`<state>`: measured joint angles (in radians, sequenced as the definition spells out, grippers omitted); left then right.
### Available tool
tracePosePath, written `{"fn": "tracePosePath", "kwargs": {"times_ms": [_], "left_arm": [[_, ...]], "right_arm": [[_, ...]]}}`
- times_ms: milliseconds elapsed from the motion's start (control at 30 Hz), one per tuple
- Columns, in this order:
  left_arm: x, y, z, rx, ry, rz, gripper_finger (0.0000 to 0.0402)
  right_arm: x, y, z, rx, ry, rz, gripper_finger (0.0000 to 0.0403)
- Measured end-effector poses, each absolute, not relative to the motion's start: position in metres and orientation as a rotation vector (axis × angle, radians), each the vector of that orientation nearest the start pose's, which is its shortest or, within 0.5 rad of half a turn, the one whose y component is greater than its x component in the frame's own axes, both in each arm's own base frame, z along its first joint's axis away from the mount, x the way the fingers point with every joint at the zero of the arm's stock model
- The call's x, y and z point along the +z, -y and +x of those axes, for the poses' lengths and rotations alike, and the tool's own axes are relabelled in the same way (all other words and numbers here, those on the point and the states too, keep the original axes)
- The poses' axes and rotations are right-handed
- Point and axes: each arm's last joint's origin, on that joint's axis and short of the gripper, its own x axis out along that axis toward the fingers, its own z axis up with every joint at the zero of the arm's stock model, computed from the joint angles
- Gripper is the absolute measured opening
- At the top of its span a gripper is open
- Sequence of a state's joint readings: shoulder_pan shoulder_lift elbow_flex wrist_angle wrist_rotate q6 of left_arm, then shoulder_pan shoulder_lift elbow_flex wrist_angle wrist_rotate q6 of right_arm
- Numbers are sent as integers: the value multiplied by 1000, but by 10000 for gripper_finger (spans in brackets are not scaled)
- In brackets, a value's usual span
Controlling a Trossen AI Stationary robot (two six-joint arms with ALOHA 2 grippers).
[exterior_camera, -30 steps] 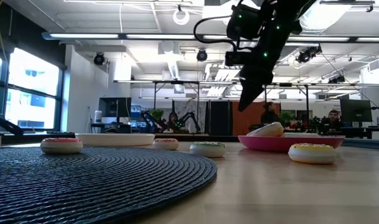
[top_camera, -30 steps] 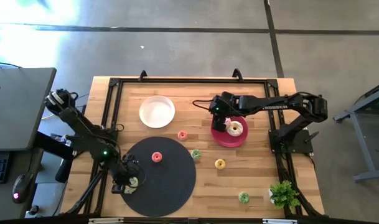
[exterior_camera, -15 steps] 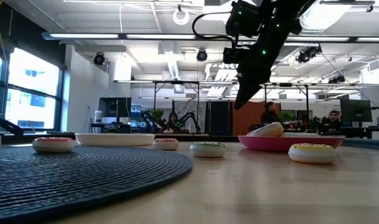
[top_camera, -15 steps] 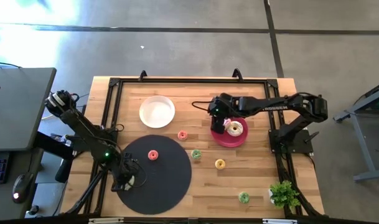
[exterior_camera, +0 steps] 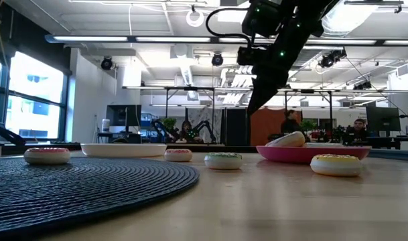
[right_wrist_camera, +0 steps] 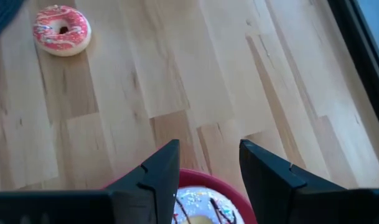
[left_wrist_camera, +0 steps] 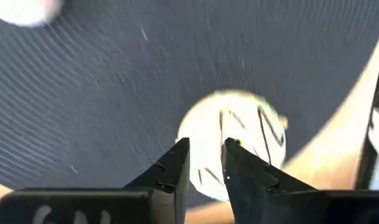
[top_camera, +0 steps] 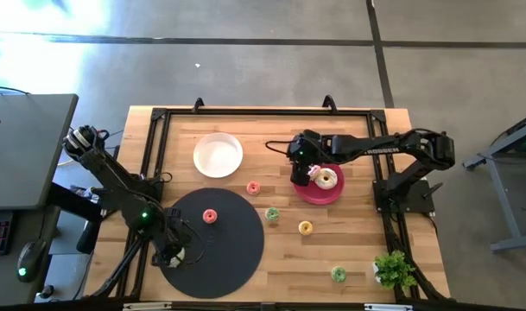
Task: Pick & Place donuts
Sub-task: Put the large green donut on the pink plate
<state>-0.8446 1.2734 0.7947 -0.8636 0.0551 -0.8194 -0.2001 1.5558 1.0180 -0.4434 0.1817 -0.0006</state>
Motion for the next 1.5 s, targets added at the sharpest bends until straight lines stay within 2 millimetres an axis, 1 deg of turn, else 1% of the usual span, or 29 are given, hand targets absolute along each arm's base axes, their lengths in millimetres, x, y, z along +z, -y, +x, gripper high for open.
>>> {"fn": "tracePosePath", "kwargs": {"times_ms": [100, 367, 467, 533, 600, 667, 733, 867, 900, 933, 1000, 1067, 1133, 1200, 1300, 1400, 1500], "left_arm": [[193, 161, 138, -201, -1532, -139, 112], [171, 168, 144, -157, -1604, -61, 194], [164, 172, 148, -157, -1610, -59, 210], [160, 175, 150, -186, -1606, -57, 211], [158, 178, 151, -229, -1615, -59, 198], [159, 178, 151, -241, -1617, -54, 169], [159, 177, 151, -234, -1611, -40, 127], [164, 174, 150, -227, -1586, -14, 27], [169, 173, 150, -227, -1580, -16, 16], [175, 173, 152, -228, -1569, -31, 14], [189, 172, 162, -230, -1534, -71, 22], [205, 165, 169, -206, -1507, -74, 25], [225, 158, 179, -213, -1448, -56, 21], [240, 146, 194, -201, -1377, -17, 13], [256, 122, 221, -127, -1238, 46, 6], [264, 92, 254, -51, -1062, 18, 6], [263, 60, 286, -4, -901, -12, 12]], "right_arm": [[213, 67, 304, -343, -986, 13, 156], [213, 67, 304, -342, -986, 13, 156], [213, 67, 304, -343, -985, 16, 155], [213, 67, 304, -343, -986, 15, 156], [213, 67, 304, -343, -986, 15, 156], [213, 67, 304, -344, -985, 16, 155], [214, 67, 304, -341, -985, 18, 155], [214, 65, 304, -327, -983, 19, 155], [216, 63, 304, -327, -980, 10, 153], [218, 61, 303, -323, -973, -2, 150], [226, 54, 301, -297, -948, -32, 141], [239, 46, 298, -281, -925, -50, 132], [256, 38, 292, -273, -913, -62, 122], [277, 30, 285, -269, -906, -72, 114], [305, 17, 269, -265, -921, -76, 104], [323, 7, 249, -255, -984, -29, 99], [330, 1, 227, -310, -1093, 85, 99]]}}
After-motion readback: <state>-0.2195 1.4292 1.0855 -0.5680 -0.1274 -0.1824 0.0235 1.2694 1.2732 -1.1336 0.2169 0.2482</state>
